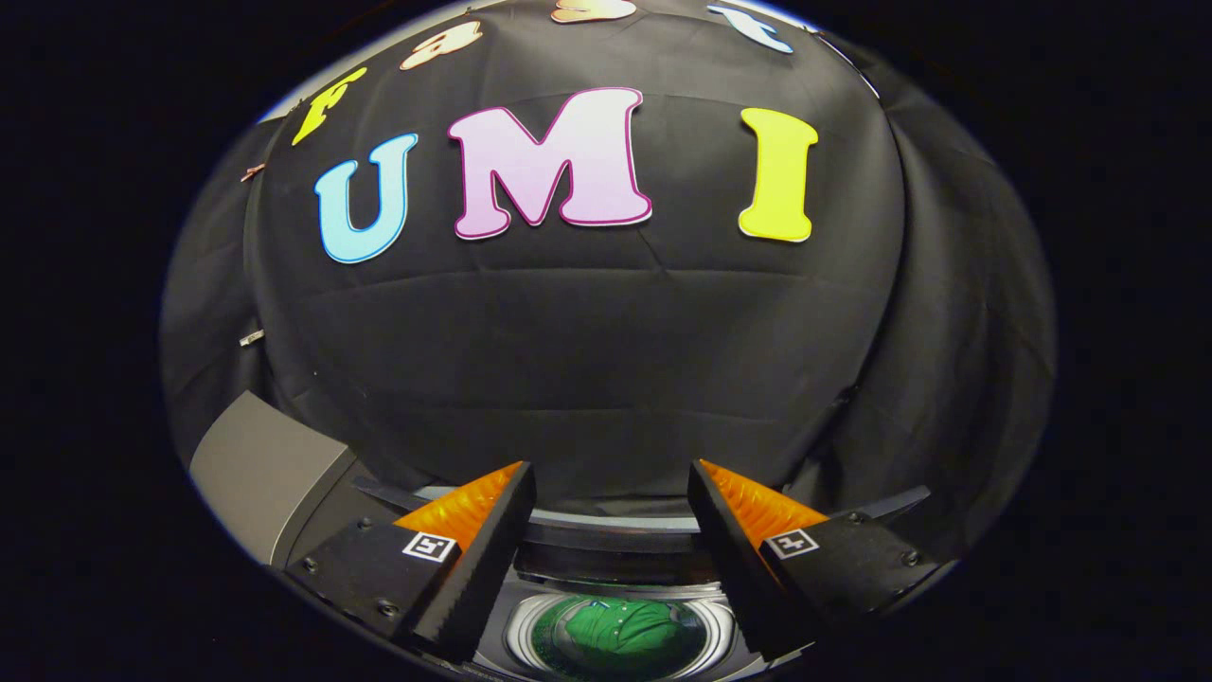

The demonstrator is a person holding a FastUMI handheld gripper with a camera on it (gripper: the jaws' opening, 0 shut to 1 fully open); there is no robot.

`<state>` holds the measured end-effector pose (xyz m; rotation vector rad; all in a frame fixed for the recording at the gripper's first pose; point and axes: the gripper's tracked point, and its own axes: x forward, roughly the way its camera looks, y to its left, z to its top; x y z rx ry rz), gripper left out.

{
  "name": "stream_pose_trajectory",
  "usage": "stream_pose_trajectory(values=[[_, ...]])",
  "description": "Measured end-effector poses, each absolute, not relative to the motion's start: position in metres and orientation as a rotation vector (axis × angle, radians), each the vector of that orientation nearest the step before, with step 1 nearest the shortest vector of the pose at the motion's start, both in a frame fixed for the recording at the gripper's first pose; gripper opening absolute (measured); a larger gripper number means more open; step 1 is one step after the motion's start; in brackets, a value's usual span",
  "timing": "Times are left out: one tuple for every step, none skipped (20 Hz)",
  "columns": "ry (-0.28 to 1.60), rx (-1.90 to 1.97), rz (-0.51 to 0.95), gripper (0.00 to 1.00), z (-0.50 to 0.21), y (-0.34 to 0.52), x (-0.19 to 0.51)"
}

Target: Put the clothes into the washing machine and then close the washing machine lid.

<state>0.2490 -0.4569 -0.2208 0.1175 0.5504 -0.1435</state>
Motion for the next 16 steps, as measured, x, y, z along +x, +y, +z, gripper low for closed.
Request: stream_pose_trajectory(values=[[0.552,0.116,-0.143,1.0,-0.221,-0.456,0.245],[0.551,0.115,-0.143,1.0,-0.22,-0.454,0.241],[0.55,0.114,-0.144,1.0,-0.221,-0.453,0.236],[0.55,0.113,-0.145,1.0,-0.22,-0.452,0.232],[0.547,0.111,-0.146,1.0,-0.219,-0.452,0.226],[0.543,0.108,-0.146,1.0,-0.219,-0.452,0.225],[0.539,0.106,-0.145,1.0,-0.219,-0.451,0.225],[0.537,0.105,-0.147,1.0,-0.219,-0.45,0.223],[0.537,0.106,-0.15,1.0,-0.22,-0.45,0.22],[0.536,0.105,-0.153,1.0,-0.22,-0.449,0.216],[0.533,0.102,-0.153,1.0,-0.22,-0.448,0.21],[0.533,0.102,-0.153,1.0,-0.219,-0.447,0.205],[0.534,0.102,-0.153,1.0,-0.22,-0.446,0.202],[0.536,0.102,-0.153,1.0,-0.22,-0.446,0.2],[0.536,0.102,-0.153,1.0,-0.221,-0.445,0.198],[0.537,0.102,-0.153,1.0,-0.221,-0.444,0.196]])
